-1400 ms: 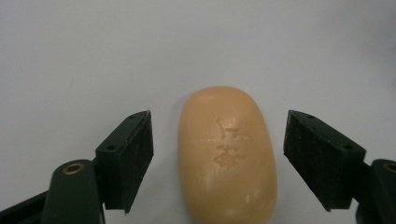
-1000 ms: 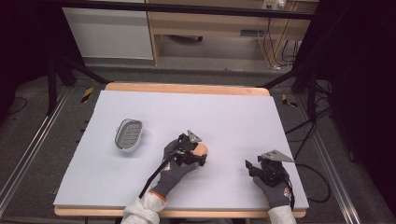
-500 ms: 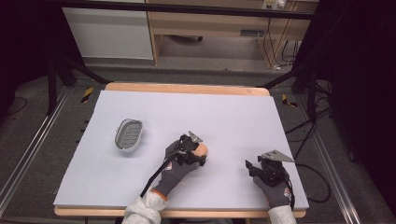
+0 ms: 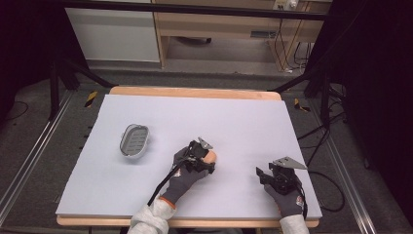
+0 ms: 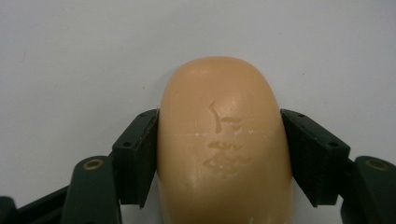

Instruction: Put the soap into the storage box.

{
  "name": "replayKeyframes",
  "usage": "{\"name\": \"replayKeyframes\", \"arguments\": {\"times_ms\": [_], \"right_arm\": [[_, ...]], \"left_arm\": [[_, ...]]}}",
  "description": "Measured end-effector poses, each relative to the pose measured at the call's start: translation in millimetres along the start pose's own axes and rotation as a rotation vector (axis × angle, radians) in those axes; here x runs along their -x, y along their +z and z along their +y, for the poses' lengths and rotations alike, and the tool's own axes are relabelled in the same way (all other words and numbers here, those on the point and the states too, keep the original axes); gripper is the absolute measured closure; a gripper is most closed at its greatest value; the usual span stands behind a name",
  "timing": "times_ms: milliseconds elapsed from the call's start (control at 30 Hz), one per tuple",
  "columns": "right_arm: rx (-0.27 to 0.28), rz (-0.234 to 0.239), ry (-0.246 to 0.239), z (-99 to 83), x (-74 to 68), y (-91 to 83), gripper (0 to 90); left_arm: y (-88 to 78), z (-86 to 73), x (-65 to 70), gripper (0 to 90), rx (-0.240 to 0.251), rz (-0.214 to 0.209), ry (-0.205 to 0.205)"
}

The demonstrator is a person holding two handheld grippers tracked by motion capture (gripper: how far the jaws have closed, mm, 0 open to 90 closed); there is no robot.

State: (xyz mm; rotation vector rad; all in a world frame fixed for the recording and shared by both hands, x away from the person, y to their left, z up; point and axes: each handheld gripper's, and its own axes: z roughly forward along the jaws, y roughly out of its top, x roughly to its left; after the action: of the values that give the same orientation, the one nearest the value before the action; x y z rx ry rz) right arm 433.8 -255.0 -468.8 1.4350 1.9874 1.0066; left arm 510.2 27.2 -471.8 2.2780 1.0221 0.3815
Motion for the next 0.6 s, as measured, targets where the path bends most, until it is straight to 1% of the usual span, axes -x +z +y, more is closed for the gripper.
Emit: {"name": "replayKeyframes", "arguments": {"times_ms": [267, 367, 400, 467, 500, 600], "right_arm": [[0.0, 0.002, 0.001, -0.1, 0.3, -0.1, 44.2], [-0.001, 0.002, 0.004, -0.2, 0.4, -0.1, 44.2], [0.0, 0.001, 0.0, -0.3, 0.7, -0.1, 44.2], [-0.001, 0.004, 0.009, -0.1, 0.5, -0.6, 44.2], [0.001, 0.002, 0.007, -0.2, 0.6, -0.4, 44.2], [0.001, 0.006, 0.011, -0.1, 0.5, -1.0, 44.1]], "left_arm": [[-1.7, 0.4, -0.8, 31.5, -0.004, 0.0, -0.009], [-7.3, 1.2, -2.1, 31.6, 0.016, -0.013, -0.02], [-10.7, 1.6, -2.7, 31.6, 0.02, -0.015, -0.021], [-15.4, 2.2, -3.3, 31.6, 0.029, -0.019, -0.022], [-18.5, 2.4, -4.0, 31.6, 0.034, -0.02, -0.017], [-27.3, 2.5, -5.3, 31.7, 0.047, -0.023, -0.021]]}}
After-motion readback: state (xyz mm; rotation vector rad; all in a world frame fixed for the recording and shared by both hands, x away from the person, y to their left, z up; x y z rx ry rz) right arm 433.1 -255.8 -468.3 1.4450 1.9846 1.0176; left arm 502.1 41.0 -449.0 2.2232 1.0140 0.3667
